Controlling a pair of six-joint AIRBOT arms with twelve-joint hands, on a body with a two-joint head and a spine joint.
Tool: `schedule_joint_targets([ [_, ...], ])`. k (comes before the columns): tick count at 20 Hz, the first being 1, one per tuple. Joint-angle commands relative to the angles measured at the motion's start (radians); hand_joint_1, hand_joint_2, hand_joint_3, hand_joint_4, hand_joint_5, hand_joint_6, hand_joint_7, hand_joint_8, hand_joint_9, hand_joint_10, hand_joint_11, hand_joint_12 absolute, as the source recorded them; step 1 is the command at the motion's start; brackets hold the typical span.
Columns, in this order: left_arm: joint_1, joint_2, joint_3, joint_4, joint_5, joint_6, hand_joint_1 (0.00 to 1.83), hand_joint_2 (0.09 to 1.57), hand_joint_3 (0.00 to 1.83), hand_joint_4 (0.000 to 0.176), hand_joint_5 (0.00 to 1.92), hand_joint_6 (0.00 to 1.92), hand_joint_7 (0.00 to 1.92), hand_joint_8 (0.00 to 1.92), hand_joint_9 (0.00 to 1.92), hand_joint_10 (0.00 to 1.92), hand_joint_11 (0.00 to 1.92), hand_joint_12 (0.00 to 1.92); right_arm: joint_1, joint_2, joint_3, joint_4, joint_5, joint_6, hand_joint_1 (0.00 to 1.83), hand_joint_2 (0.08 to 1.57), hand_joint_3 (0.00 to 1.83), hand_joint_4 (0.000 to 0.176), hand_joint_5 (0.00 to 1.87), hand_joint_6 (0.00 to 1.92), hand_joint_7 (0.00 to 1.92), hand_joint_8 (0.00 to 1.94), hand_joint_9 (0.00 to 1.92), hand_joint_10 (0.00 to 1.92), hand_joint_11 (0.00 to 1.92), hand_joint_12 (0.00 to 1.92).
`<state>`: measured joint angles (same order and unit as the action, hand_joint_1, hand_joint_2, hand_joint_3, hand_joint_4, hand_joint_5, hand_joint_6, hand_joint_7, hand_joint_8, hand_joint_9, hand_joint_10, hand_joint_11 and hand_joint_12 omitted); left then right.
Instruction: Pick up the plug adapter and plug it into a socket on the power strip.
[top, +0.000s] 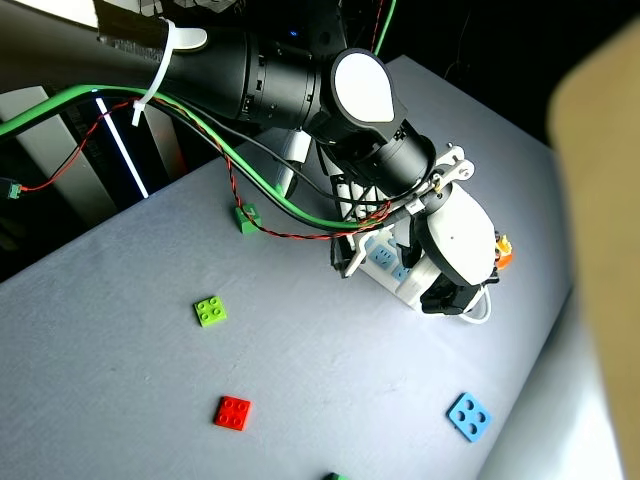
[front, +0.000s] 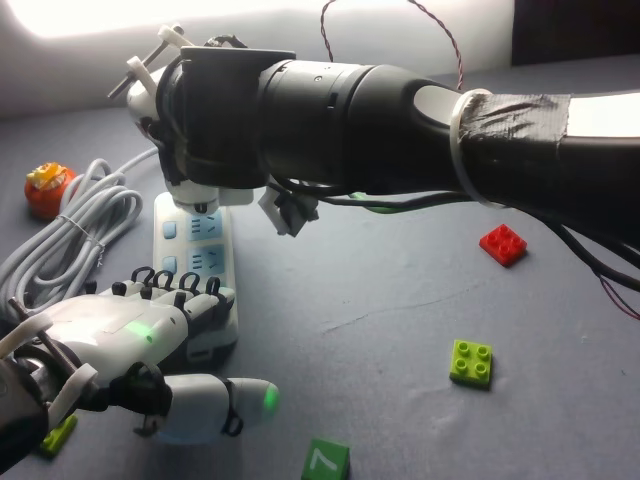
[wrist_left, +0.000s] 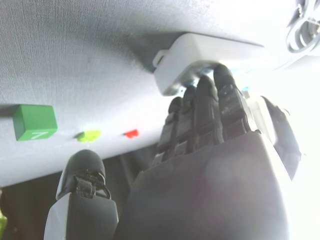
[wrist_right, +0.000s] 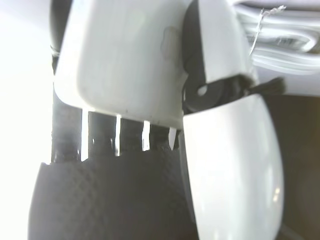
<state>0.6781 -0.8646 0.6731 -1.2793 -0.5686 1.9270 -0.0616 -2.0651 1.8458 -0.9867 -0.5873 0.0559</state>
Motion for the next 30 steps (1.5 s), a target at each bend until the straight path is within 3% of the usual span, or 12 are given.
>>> schedule_joint_targets([
  [1, 0.006, -0.010, 0.003, -0.004, 0.016, -0.009, 0.00, 1.15, 0.00, 0.000, 0.03, 0.00, 0.09, 0.00, 0.11, 0.00, 0.00, 0.37, 0.006, 0.001, 0.004, -0.048, 0.039, -0.007, 1.25, 1.07, 0.00, 0.000, 1.01, 0.87, 1.18, 0.72, 1.30, 0.00, 0.87, 0.95],
  [5, 0.006, -0.011, 0.004, -0.004, 0.016, -0.009, 0.00, 1.15, 0.00, 0.000, 0.01, 0.00, 0.07, 0.00, 0.09, 0.00, 0.00, 0.33, 0.005, -0.002, 0.004, -0.018, 0.038, -0.026, 1.26, 1.05, 0.00, 0.000, 1.04, 0.81, 1.23, 0.66, 1.33, 0.01, 0.90, 0.93],
  [8, 0.005, -0.012, 0.004, -0.004, 0.016, -0.009, 0.00, 1.15, 0.00, 0.000, 0.01, 0.00, 0.06, 0.01, 0.08, 0.00, 0.00, 0.31, 0.000, -0.004, 0.004, -0.017, 0.041, -0.034, 1.25, 1.07, 0.00, 0.000, 1.00, 0.86, 1.18, 0.73, 1.31, 0.00, 0.88, 0.91],
  [16, 0.004, -0.012, 0.004, -0.004, 0.047, -0.009, 0.00, 1.14, 0.00, 0.000, 0.03, 0.00, 0.08, 0.00, 0.09, 0.00, 0.00, 0.37, -0.006, -0.005, 0.005, -0.007, 0.026, -0.046, 1.26, 1.06, 0.00, 0.000, 1.01, 0.85, 1.20, 0.69, 1.32, 0.01, 0.90, 0.90],
  [17, 0.004, -0.011, 0.004, -0.004, 0.053, -0.009, 0.00, 1.15, 0.00, 0.000, 0.00, 0.00, 0.06, 0.00, 0.08, 0.00, 0.00, 0.31, -0.007, -0.004, 0.005, -0.007, 0.023, -0.051, 1.26, 1.06, 0.00, 0.000, 1.01, 0.84, 1.20, 0.71, 1.32, 0.00, 0.90, 0.91],
  [30, 0.004, -0.011, 0.007, -0.004, 0.063, -0.009, 0.00, 1.14, 0.00, 0.000, 0.03, 0.00, 0.09, 0.00, 0.11, 0.00, 0.00, 0.38, -0.007, -0.001, 0.005, 0.040, 0.006, -0.104, 1.25, 1.06, 0.00, 0.000, 1.01, 0.86, 1.20, 0.68, 1.31, 0.00, 0.91, 0.88],
])
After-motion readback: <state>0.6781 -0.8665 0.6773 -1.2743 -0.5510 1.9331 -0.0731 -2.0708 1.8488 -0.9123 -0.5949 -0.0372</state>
